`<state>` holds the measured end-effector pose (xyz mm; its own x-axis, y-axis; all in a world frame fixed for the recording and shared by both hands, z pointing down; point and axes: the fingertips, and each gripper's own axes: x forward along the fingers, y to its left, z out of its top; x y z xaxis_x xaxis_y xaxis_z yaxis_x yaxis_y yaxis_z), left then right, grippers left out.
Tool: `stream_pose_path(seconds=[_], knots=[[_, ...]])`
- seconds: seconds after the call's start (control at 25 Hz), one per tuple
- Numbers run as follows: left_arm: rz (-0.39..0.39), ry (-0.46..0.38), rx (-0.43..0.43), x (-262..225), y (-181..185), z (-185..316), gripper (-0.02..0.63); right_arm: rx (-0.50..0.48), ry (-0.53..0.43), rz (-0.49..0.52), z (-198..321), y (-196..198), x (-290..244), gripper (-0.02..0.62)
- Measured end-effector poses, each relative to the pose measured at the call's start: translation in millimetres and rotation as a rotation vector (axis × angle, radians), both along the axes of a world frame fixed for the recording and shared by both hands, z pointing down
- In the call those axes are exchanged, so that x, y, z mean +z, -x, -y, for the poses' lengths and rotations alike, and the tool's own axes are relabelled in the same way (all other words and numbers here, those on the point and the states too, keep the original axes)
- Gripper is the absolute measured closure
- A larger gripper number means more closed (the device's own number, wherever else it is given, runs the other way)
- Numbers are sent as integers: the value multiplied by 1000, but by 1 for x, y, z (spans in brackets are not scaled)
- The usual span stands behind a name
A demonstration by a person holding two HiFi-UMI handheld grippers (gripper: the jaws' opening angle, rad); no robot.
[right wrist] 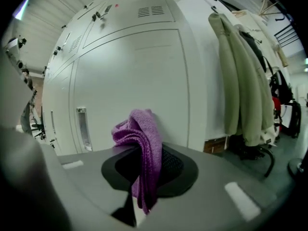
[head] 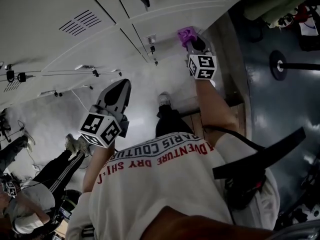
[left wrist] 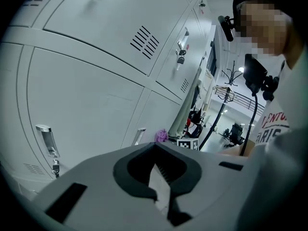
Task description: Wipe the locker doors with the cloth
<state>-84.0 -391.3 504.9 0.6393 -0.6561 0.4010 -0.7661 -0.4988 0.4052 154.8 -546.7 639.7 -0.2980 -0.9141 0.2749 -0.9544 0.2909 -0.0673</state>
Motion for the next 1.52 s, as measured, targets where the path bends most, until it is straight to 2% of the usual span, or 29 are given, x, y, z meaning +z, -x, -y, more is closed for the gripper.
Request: stream_pose_path(seconds=[0.32,0.64,0.76,1.12,1.36,1.52], knots=[[7,13,4,5,-3,0,607,166,24,8,11,-73,6,545],[2,1,11,3,-7,3,607,149,21,-7,5,-69,5,545],[2,3,2,4,-4,0,606,80,1,1,-10,-43,-3,545],[0,13,-30,10,9,-5,606,-233,-33,64,-66,87,-13,545],[2,17,-62,18,22,-9,606,-367,44,46,-83,158,26,545],[29,40,-83,32,34,-13,606,-370,129,13,-79,181,69,545]])
